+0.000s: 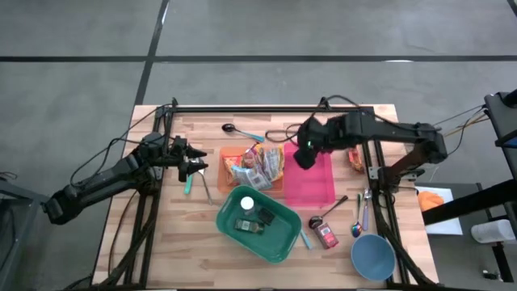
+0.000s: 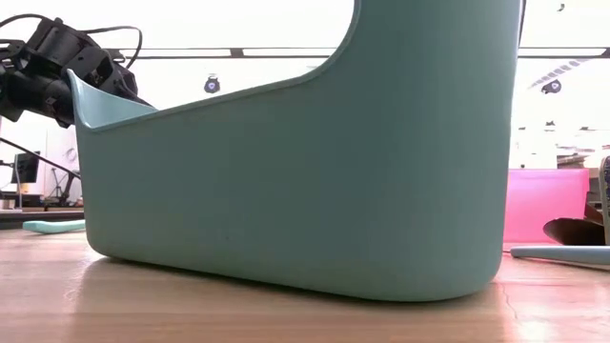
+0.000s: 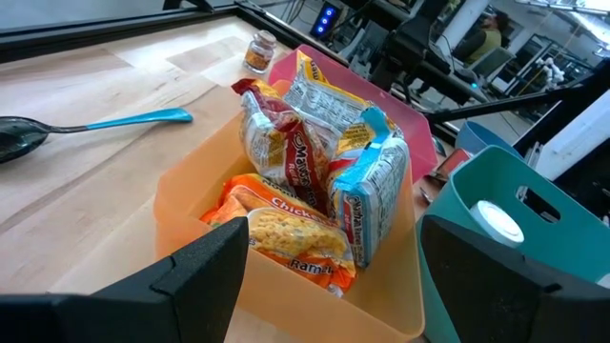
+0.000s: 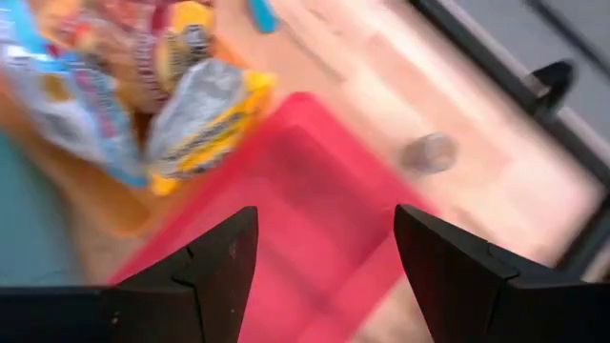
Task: Pick & Place Food Item
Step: Put the brown seasoning bottle into the green bin
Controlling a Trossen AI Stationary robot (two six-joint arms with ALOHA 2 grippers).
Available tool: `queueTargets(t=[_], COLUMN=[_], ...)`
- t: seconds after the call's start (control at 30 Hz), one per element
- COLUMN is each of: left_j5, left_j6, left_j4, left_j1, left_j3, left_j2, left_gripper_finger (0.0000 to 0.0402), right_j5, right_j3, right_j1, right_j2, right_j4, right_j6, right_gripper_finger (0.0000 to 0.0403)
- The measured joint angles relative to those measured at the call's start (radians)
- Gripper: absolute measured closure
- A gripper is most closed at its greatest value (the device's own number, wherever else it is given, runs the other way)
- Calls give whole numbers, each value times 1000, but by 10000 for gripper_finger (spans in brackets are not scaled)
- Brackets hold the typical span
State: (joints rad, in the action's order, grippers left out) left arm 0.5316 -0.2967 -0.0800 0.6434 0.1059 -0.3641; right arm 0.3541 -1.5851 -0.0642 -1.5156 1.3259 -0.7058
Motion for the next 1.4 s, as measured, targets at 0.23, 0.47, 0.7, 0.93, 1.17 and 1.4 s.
queueTargets(t=[0.23, 0.47, 0.7, 0.93, 1.17, 1.4], left_j5=[0, 0, 0, 0, 0, 0], left_j6=[0, 0, 0, 0, 0, 0], left_j4=[0, 0, 0, 0, 0, 0], left_j1=[0, 0, 0, 0, 0, 0], left_j3=[0, 0, 0, 0, 0, 0], left_j2=[0, 0, 0, 0, 0, 0], left_gripper_finger=[86, 86, 87, 87, 87, 87], right_j5=[20, -159, -218, -233, -275, -276], right_j3=[81, 272, 375, 385, 394, 417], right_j1=[-194, -406, -548, -588, -598, -615], right_j2=[62, 122, 74, -24, -97, -156], right_j4=[-47, -282, -401, -428, -449, -481], right_j6=[199, 315, 311, 264, 249, 228], right_gripper_finger=[161, 161, 161, 161, 161, 161])
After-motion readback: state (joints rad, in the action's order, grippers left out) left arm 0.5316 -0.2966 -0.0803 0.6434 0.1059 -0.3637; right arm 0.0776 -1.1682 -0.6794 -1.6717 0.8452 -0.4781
